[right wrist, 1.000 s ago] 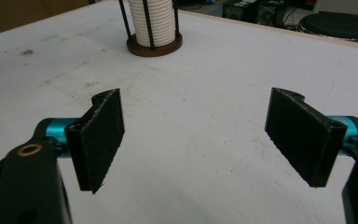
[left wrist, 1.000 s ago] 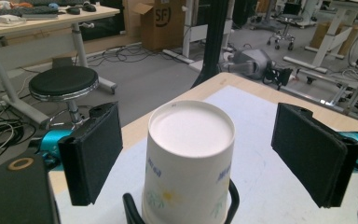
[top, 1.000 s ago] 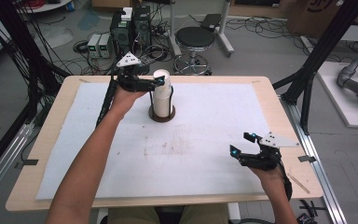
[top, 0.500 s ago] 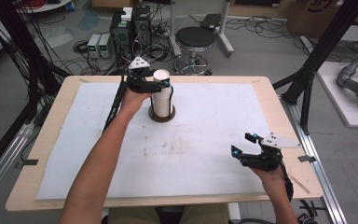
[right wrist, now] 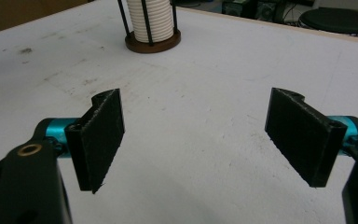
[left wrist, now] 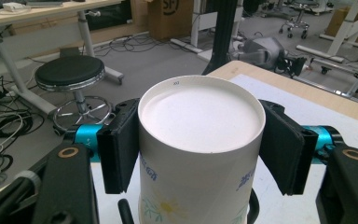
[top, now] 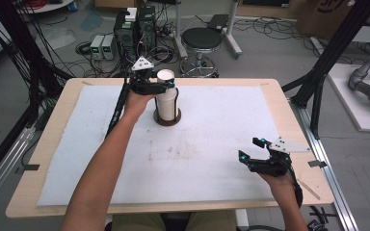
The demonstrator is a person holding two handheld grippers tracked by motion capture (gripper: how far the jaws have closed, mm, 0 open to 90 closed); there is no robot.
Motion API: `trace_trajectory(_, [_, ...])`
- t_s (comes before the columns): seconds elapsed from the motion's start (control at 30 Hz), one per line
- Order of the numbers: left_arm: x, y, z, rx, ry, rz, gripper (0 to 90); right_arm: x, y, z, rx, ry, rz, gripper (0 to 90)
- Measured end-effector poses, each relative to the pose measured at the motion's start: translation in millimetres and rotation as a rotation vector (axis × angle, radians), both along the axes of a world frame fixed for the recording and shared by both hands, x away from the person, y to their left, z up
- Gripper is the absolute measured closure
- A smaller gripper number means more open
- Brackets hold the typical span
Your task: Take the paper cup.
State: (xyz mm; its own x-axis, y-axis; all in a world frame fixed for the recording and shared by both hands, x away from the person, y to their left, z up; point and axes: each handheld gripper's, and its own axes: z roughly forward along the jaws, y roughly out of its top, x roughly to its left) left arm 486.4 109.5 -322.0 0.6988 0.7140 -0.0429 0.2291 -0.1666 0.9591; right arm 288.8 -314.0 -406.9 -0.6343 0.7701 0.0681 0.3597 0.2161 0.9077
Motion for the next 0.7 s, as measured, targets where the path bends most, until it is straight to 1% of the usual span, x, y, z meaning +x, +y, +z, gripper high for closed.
trace_trajectory(0.03, [-1.3, 2.2, 3.4, -0.037, -0.012, 0.004, 34.7, -0.2, 0.5, 0.3, 0.000, -0.001, 0.002, 20.0])
trace_trajectory(0.07, [-1.3, 2.2, 3.4, -0.037, -0.012, 0.004, 34.8, -0.2, 0.5, 0.3, -0.001, -0.002, 0.002, 20.0])
trace_trajectory(0.1, [-3.1, 4.6, 7.9, -0.065, -0.025, 0.018, 35.0, -0.4, 0.5, 0.3, 0.001, 0.001, 0.002, 19.9])
trace_trajectory(0.13, [-3.1, 4.6, 7.9, -0.065, -0.025, 0.018, 35.0, -0.4, 0.6, 0.3, 0.001, 0.001, 0.002, 19.9])
trace_trajectory(0.2, [-5.6, 6.9, 13.1, -0.093, -0.043, 0.021, 35.4, -0.5, 0.5, 0.4, 0.000, -0.002, 0.003, 19.9])
trace_trajectory(0.23, [-8.0, 9.3, 18.8, -0.115, -0.054, 0.024, 35.5, -0.4, 0.4, 0.4, -0.001, -0.005, 0.003, 19.9])
trace_trajectory(0.27, [-8.0, 9.3, 18.8, -0.115, -0.054, 0.024, 35.5, -0.7, 0.5, 0.6, 0.002, -0.004, 0.001, 19.9])
trace_trajectory(0.3, [-9.2, 11.1, 27.3, -0.122, -0.058, 0.010, 35.6, -0.9, 0.6, 0.7, 0.003, -0.002, 0.001, 19.9])
trace_trajectory(0.33, [-9.2, 11.1, 27.3, -0.122, -0.058, 0.010, 35.6, -0.9, 0.6, 0.7, 0.003, -0.002, 0.001, 19.9])
trace_trajectory(0.37, [-10.8, 11.3, 32.5, -0.134, -0.066, 0.005, 35.6, -1.1, 0.6, 0.9, 0.002, -0.001, 0.002, 19.9])
trace_trajectory(0.4, [-15.3, 12.0, 42.2, -0.156, -0.099, 0.004, 36.1, -1.5, 1.0, 1.3, 0.001, 0.001, 0.002, 19.9])
trace_trajectory(0.43, [-15.3, 12.0, 42.2, -0.156, -0.099, 0.004, 36.3, -1.6, 1.1, 1.4, 0.001, 0.000, 0.001, 20.0])
trace_trajectory(0.53, [-21.3, 16.1, 51.0, -0.173, -0.116, 0.013, 36.5, -1.9, 1.2, 1.8, 0.004, 0.001, 0.000, 19.9])
trace_trajectory(0.57, [-25.9, 19.6, 55.4, -0.181, -0.121, 0.008, 36.7, -2.2, 1.2, 2.1, 0.004, -0.003, 0.000, 19.9])
trace_trajectory(0.6, [-25.9, 19.6, 55.4, -0.181, -0.121, 0.008, 36.8, -2.4, 1.2, 2.3, 0.002, -0.004, 0.000, 20.0])
trace_trajectory(0.7, [-35.1, 25.4, 62.2, -0.187, -0.137, 0.010, 36.8, -3.0, 1.5, 2.7, 0.003, -0.005, 0.000, 20.0])
